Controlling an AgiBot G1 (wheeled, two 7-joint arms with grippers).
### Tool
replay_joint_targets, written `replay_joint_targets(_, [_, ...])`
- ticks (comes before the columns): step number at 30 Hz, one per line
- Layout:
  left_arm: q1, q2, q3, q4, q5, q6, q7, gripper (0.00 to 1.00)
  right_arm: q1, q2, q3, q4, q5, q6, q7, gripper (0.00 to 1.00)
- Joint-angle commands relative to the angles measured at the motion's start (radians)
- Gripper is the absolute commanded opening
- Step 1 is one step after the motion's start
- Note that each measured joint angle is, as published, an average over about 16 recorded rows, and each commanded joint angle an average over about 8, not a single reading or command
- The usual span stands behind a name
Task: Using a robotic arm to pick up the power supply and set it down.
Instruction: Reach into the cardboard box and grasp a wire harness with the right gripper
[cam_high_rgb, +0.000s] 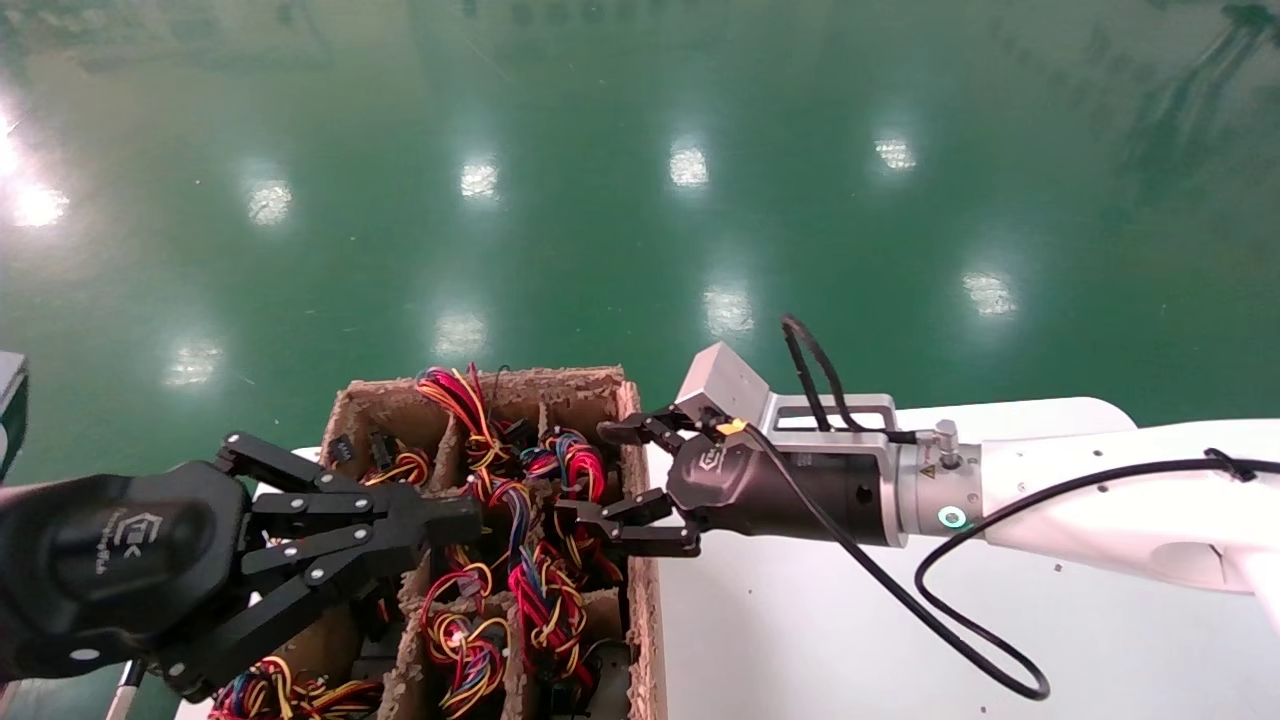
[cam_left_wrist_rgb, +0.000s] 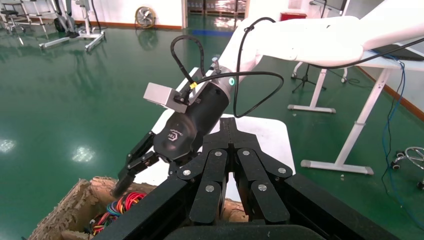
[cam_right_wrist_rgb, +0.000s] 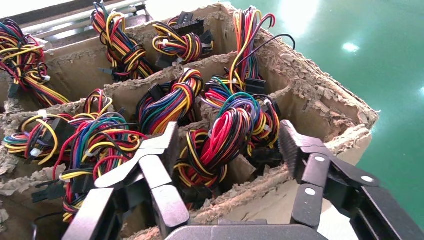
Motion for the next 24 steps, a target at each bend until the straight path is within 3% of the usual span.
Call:
replay_joint_targets(1, [0.000, 0.000, 0.000, 0.000, 0.000, 0.000, 0.000, 0.00, -0.003, 0.002, 0.001, -0.002, 0.003, -0.003, -0.002, 0.00])
replay_joint_targets(24, [0.000, 0.000, 0.000, 0.000, 0.000, 0.000, 0.000, 0.00, -0.027, 0.056, 0.001, 0.097, 0.008, -0.018, 0.056, 0.00])
